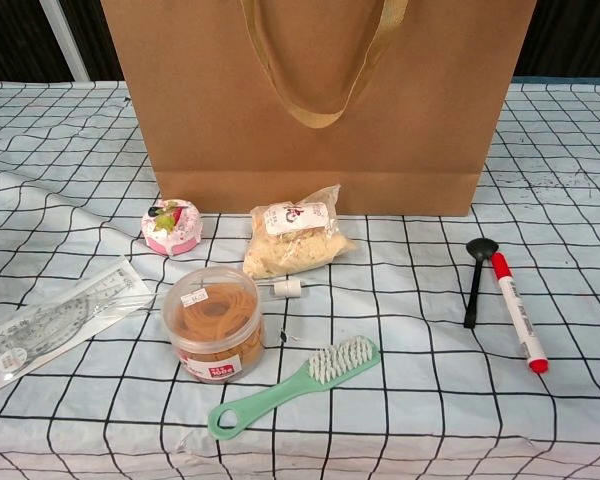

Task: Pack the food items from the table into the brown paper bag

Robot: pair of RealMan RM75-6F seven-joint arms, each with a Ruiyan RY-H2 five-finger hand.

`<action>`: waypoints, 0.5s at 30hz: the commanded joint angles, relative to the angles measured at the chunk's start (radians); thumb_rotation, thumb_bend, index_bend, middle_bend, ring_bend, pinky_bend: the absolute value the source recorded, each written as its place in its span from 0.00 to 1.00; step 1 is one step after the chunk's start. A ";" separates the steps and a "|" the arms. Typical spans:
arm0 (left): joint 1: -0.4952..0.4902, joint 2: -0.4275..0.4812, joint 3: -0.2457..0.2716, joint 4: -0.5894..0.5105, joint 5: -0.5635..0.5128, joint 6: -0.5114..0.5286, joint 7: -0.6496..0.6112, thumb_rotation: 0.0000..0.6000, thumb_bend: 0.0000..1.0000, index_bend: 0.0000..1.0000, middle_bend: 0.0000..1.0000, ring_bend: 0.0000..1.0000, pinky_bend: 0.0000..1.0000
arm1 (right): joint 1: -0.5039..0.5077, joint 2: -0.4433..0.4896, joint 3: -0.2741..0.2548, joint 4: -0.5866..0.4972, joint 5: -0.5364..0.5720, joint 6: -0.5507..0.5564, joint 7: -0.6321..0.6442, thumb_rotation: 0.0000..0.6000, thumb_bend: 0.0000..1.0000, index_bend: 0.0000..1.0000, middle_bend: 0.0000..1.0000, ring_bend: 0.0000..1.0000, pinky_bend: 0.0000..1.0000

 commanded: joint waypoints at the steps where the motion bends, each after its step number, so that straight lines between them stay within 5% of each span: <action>1: -0.001 -0.002 0.001 0.000 0.002 -0.003 0.003 1.00 0.10 0.14 0.14 0.02 0.05 | 0.045 -0.043 -0.017 0.047 0.012 -0.041 -0.006 1.00 0.36 0.44 0.45 0.49 0.32; 7: -0.004 -0.002 0.003 0.000 0.003 -0.008 0.005 1.00 0.10 0.14 0.14 0.02 0.05 | 0.080 -0.072 -0.076 0.081 0.018 -0.109 -0.045 1.00 0.33 0.41 0.41 0.44 0.31; 15: -0.003 0.002 0.002 0.000 0.003 -0.005 -0.006 1.00 0.10 0.14 0.14 0.02 0.05 | 0.094 -0.020 -0.144 0.085 0.044 -0.233 -0.102 1.00 0.13 0.19 0.13 0.19 0.24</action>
